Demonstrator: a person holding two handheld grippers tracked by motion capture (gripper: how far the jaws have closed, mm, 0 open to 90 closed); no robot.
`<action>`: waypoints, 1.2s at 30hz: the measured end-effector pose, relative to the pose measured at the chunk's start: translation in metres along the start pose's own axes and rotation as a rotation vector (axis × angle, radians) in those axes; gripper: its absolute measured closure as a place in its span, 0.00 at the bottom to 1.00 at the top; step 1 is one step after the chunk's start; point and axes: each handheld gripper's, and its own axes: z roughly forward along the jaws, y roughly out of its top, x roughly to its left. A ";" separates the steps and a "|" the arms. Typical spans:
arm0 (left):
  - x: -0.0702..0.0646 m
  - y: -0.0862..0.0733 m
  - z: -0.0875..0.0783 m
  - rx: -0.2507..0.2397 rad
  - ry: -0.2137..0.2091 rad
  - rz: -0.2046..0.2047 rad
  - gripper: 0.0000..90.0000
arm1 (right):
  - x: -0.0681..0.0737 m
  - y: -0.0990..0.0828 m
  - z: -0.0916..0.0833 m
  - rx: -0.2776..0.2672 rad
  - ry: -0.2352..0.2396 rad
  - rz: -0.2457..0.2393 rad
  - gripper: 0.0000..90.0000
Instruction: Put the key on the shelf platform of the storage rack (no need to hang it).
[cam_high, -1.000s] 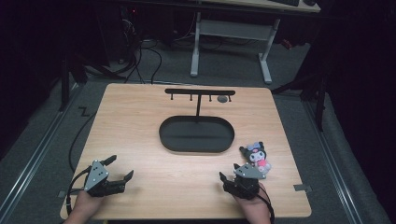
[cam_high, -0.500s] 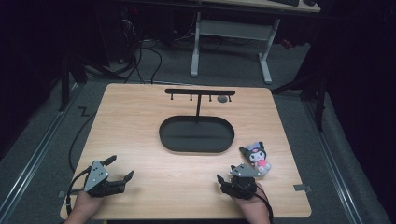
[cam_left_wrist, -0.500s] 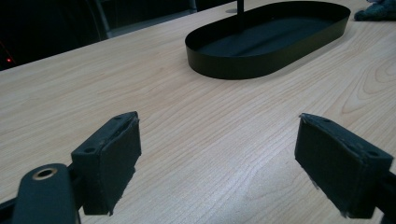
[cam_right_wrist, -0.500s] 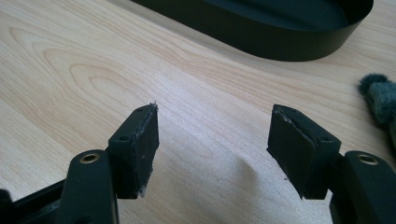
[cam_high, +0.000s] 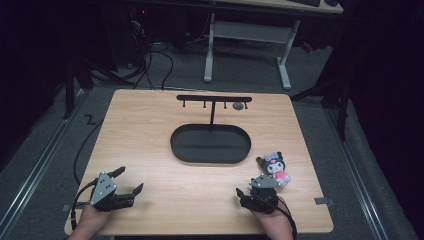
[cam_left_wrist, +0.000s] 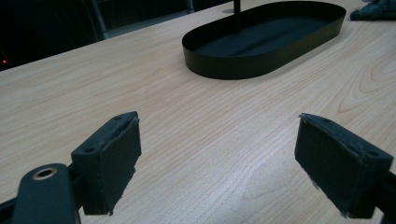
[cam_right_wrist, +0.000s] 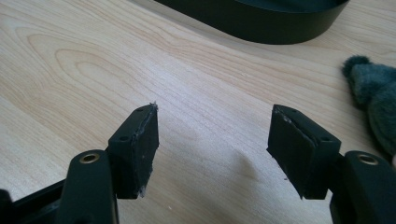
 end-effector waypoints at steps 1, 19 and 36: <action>0.000 0.000 -0.001 -0.004 -0.002 0.001 0.17 | 0.000 0.000 -0.001 0.005 -0.004 0.004 0.38; 0.000 -0.001 -0.001 -0.012 -0.008 0.001 0.17 | -0.010 0.003 -0.010 0.089 0.006 0.044 0.36; 0.000 -0.001 -0.003 -0.019 0.009 -0.003 0.17 | -0.010 0.018 0.004 0.157 0.040 0.043 0.33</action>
